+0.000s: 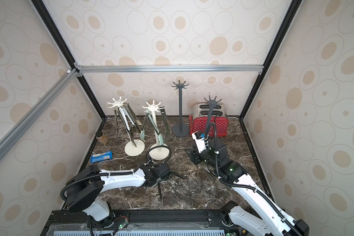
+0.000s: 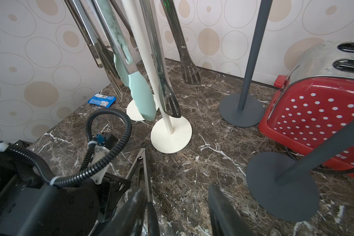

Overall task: Hang food tongs on kitchen utensil racks
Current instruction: Pick up the food tongs from the center of the board.

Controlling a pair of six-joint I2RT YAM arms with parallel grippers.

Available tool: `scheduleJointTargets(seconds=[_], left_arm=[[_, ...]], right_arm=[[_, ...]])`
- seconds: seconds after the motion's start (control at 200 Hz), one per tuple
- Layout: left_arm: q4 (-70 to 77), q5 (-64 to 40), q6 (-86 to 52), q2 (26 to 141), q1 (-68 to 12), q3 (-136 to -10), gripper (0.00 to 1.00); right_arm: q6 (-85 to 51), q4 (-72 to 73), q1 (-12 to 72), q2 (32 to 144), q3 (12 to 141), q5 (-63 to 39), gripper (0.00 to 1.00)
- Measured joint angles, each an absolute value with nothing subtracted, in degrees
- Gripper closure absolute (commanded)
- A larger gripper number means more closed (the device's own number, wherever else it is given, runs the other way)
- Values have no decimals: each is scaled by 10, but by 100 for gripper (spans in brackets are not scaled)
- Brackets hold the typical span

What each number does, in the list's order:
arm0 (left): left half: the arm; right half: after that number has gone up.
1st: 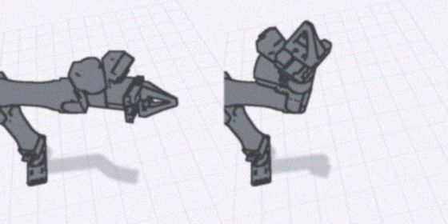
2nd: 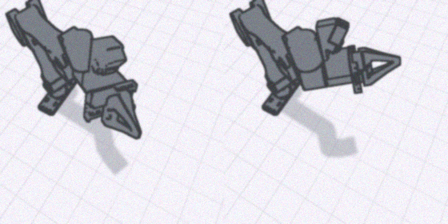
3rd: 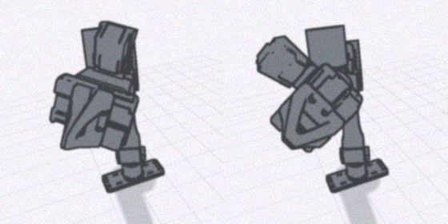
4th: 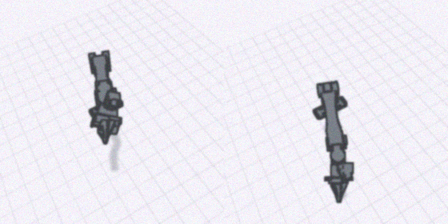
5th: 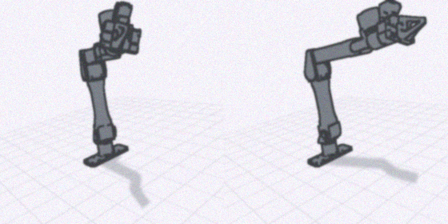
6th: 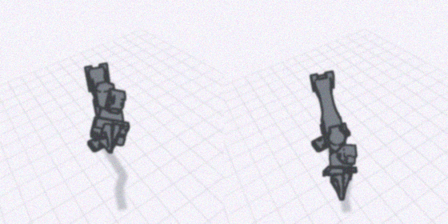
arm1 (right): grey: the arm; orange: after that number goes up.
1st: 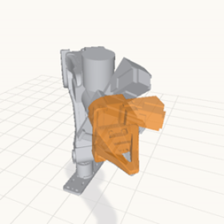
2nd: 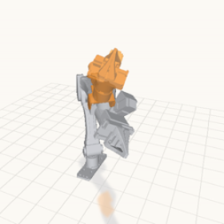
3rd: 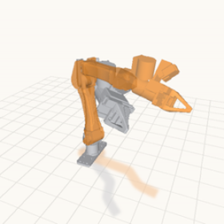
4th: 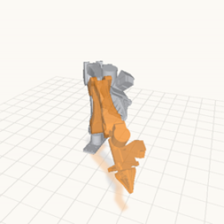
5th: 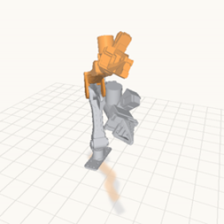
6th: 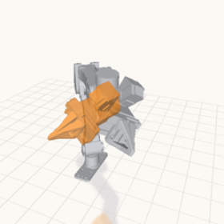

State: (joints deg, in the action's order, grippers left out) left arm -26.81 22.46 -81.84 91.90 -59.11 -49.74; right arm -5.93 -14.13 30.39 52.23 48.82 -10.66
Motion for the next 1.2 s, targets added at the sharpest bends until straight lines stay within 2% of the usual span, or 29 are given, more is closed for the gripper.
scheduleJointTargets(seconds=[0.546, 1.202], left_arm=[[-302, 289, -717, 807, -608, -498, 100], [-332, 366, -448, 532, -670, -439, 100]], right_arm=[[-60, -138, 303, 533, 485, -109, 48], [-59, -138, 302, 536, 485, -109, 48]])
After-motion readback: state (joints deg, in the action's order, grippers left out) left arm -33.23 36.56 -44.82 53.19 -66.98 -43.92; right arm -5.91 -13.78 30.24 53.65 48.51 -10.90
